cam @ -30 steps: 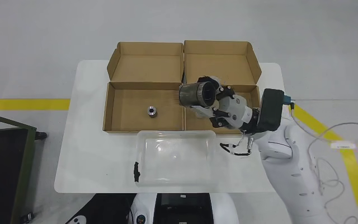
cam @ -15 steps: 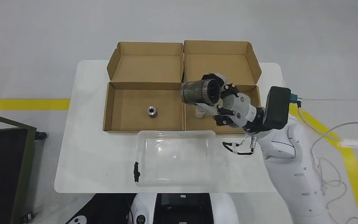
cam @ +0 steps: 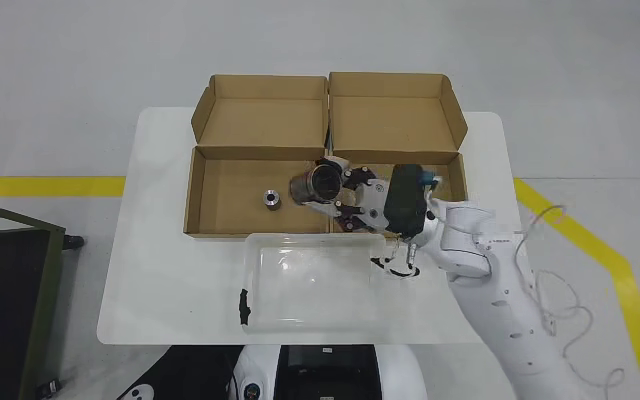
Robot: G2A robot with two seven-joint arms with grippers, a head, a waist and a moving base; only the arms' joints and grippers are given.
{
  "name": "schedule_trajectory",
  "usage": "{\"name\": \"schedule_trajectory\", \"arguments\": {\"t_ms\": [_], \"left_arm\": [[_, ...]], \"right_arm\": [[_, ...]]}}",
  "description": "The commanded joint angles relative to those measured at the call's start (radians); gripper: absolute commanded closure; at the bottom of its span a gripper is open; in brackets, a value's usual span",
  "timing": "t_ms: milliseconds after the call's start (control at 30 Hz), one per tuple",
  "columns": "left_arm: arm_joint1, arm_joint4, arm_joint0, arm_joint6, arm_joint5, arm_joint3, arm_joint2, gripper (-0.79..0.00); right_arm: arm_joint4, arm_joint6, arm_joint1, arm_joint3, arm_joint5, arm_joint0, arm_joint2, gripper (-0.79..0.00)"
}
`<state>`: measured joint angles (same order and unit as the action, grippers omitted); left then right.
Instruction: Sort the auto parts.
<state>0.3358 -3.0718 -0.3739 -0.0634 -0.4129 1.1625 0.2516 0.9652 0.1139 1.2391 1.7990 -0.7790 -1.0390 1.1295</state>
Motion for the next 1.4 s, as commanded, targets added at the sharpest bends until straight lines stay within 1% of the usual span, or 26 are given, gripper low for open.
{"name": "schedule_trajectory", "arguments": {"t_ms": [0, 167, 300, 567, 1000, 1167, 1367], "left_arm": [[0.000, 0.000, 0.000, 0.000, 0.000, 0.000, 0.000, -0.785], [0.000, 0.000, 0.000, 0.000, 0.000, 0.000, 0.000, -0.785], [0.000, 0.000, 0.000, 0.000, 0.000, 0.000, 0.000, -0.785], [0.000, 0.000, 0.000, 0.000, 0.000, 0.000, 0.000, -0.785], [0.000, 0.000, 0.000, 0.000, 0.000, 0.000, 0.000, -0.785], [0.000, 0.000, 0.000, 0.000, 0.000, 0.000, 0.000, -0.785], [0.000, 0.000, 0.000, 0.000, 0.000, 0.000, 0.000, -0.785]], "right_arm": [[0.011, 0.008, 0.002, -0.023, 0.010, 0.007, -0.016, 0.000], [0.037, 0.024, 0.008, -0.073, 0.033, 0.026, -0.054, 0.000], [0.070, 0.054, 0.014, -0.117, 0.072, 0.050, -0.088, 0.000], [0.124, 0.071, 0.035, -0.211, 0.164, 0.100, -0.165, 0.000], [0.254, 0.148, 0.069, -0.336, 0.331, 0.168, -0.265, 0.000], [0.269, 0.177, 0.083, -0.375, 0.368, 0.190, -0.293, 0.000], [0.261, 0.204, 0.102, -0.425, 0.381, 0.226, -0.322, 0.000]]}}
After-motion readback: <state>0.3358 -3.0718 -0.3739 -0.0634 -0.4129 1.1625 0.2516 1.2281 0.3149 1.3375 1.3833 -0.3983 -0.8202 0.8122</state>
